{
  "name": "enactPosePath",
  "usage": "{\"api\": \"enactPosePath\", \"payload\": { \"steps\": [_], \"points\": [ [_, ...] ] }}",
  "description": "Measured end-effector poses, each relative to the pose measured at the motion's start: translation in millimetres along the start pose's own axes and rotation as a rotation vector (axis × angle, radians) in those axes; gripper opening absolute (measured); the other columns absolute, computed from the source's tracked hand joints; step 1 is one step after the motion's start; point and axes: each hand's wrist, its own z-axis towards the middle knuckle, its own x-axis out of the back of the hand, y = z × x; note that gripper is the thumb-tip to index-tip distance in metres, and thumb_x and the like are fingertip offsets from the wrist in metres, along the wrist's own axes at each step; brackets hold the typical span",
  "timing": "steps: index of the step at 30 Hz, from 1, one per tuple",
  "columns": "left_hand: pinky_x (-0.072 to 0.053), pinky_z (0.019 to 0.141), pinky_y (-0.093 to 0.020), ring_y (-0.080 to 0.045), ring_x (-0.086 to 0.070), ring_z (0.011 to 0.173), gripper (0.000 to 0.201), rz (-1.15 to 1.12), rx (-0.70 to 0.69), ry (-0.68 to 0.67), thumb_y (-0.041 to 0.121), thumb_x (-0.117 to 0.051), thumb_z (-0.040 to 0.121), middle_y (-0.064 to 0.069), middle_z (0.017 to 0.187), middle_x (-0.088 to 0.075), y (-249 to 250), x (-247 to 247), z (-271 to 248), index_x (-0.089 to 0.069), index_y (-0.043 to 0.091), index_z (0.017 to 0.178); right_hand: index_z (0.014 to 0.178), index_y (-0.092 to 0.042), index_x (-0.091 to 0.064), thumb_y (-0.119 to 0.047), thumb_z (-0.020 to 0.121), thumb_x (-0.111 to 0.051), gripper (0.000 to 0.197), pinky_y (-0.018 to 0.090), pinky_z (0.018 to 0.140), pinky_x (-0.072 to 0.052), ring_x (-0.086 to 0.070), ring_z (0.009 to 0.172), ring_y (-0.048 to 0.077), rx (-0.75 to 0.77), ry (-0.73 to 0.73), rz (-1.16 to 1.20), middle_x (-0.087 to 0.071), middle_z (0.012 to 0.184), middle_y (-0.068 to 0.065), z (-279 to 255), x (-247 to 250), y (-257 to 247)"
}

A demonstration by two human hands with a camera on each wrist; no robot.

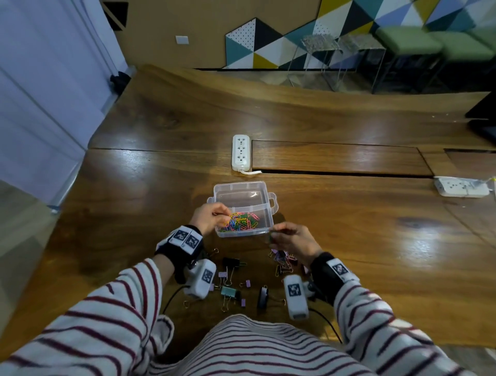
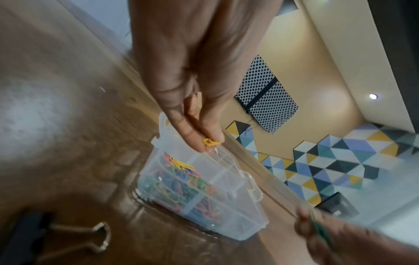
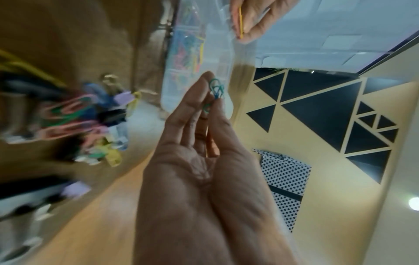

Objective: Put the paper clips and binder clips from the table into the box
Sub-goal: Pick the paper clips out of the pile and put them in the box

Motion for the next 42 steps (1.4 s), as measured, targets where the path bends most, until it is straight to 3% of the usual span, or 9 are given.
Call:
{"api": "enactPosePath", "payload": {
  "steps": [2, 5, 9, 12, 17, 22, 27, 31, 42],
  "points": [
    [-0.054, 0.058, -0.009, -0.026, -0.064, 0.094, 0.017, 0.010, 0.016, 0.034, -0.003, -0.053, 0.089, -0.022, 0.113, -0.063, -2.1, 2.8, 3.7, -0.064, -0.005, 0.101, 0.087, -0.004, -0.059, 0.007, 0.084, -0.053, 0.013, 0.022, 0.064, -0.058, -0.065, 0.075, 0.019, 0.007, 0.020, -0.023, -0.062, 0.091, 0.011, 17.0, -14.7, -14.5],
    [-0.053, 0.063, -0.008, -0.021, -0.061, 0.099, 0.023, 0.064, 0.018, 0.055, -0.005, -0.046, 0.092, -0.021, 0.116, -0.063, -1.4, 4.7, 1.4, -0.063, -0.006, 0.107, 0.090, -0.002, -0.058, 0.009, 0.087, -0.048, 0.015, 0.019, 0.061, -0.057, -0.067, 0.067, 0.013, 0.009, 0.021, -0.118, -0.061, 0.086, 0.011, 41.8, -31.8, -27.2],
    [-0.048, 0.093, -0.025, -0.023, -0.059, 0.111, 0.030, 0.185, -0.055, 0.077, -0.009, -0.041, 0.091, -0.016, 0.117, -0.063, 4.3, 3.1, -13.0, -0.064, -0.001, 0.109, 0.116, 0.009, -0.051, 0.014, 0.088, -0.040, 0.030, 0.029, 0.088, -0.052, -0.058, 0.105, 0.027, 0.024, -0.070, -0.374, -0.058, 0.110, 0.019, 50.8, -46.3, -29.3],
    [-0.045, 0.092, -0.020, -0.018, -0.059, 0.107, 0.031, 0.271, -0.217, 0.082, -0.010, -0.043, 0.089, -0.011, 0.116, -0.061, 10.1, -13.5, -29.2, -0.064, 0.003, 0.107, 0.118, 0.005, -0.052, 0.016, 0.086, -0.041, 0.035, 0.041, 0.101, -0.044, -0.053, 0.118, 0.032, 0.086, -0.068, -0.497, -0.056, 0.124, 0.023, 41.2, -41.5, -23.6],
    [-0.042, 0.094, -0.028, -0.022, -0.056, 0.104, 0.020, 0.423, -0.370, -0.073, -0.004, -0.049, 0.088, -0.011, 0.109, -0.061, 4.2, -60.9, -41.7, -0.064, 0.006, 0.098, 0.107, -0.007, -0.060, 0.005, 0.089, -0.045, 0.027, 0.024, 0.086, -0.047, -0.060, 0.100, 0.017, 0.176, 0.157, -0.708, -0.063, 0.107, 0.003, 11.7, 3.4, -7.5],
    [-0.045, 0.097, -0.035, -0.021, -0.049, 0.116, 0.034, 0.634, -0.408, -0.230, -0.005, -0.049, 0.086, -0.007, 0.125, -0.051, 11.6, -102.9, -37.2, -0.057, 0.010, 0.116, 0.101, -0.006, -0.063, 0.006, 0.086, -0.047, 0.026, 0.029, 0.092, -0.047, -0.061, 0.098, 0.022, 0.164, 0.252, -0.983, -0.067, 0.104, 0.010, -12.9, 32.2, 17.5],
    [-0.052, 0.083, -0.034, -0.026, -0.044, 0.116, 0.040, 0.894, -0.517, -0.233, -0.007, -0.053, 0.082, -0.012, 0.125, -0.043, 7.7, -124.9, -32.5, -0.049, 0.007, 0.119, 0.114, -0.010, -0.050, -0.022, 0.093, -0.047, 0.024, 0.030, 0.077, -0.050, -0.061, 0.096, 0.025, 0.166, 0.315, -1.336, -0.060, 0.114, 0.009, -25.0, 18.7, 56.0],
    [-0.047, 0.074, -0.033, -0.028, -0.045, 0.108, 0.037, 0.999, -0.519, -0.198, -0.005, -0.054, 0.081, -0.014, 0.117, -0.044, 2.4, -125.1, -35.3, -0.047, 0.006, 0.115, 0.117, -0.009, -0.047, -0.016, 0.089, -0.053, 0.030, 0.030, 0.091, -0.042, -0.049, 0.110, 0.022, 0.198, 0.295, -1.296, -0.054, 0.120, 0.006, -16.8, 10.8, 64.9],
    [-0.045, 0.081, -0.033, -0.020, -0.043, 0.103, 0.038, 0.907, -0.314, -0.203, 0.042, -0.066, 0.078, -0.005, 0.107, -0.047, -19.2, -91.0, -43.4, -0.057, 0.009, 0.095, 0.091, -0.014, -0.057, -0.029, 0.086, -0.058, 0.015, 0.019, 0.064, -0.039, -0.053, 0.082, 0.012, 0.136, 0.262, -1.221, -0.060, 0.096, -0.001, -17.2, 32.9, 56.1]
  ]
}}
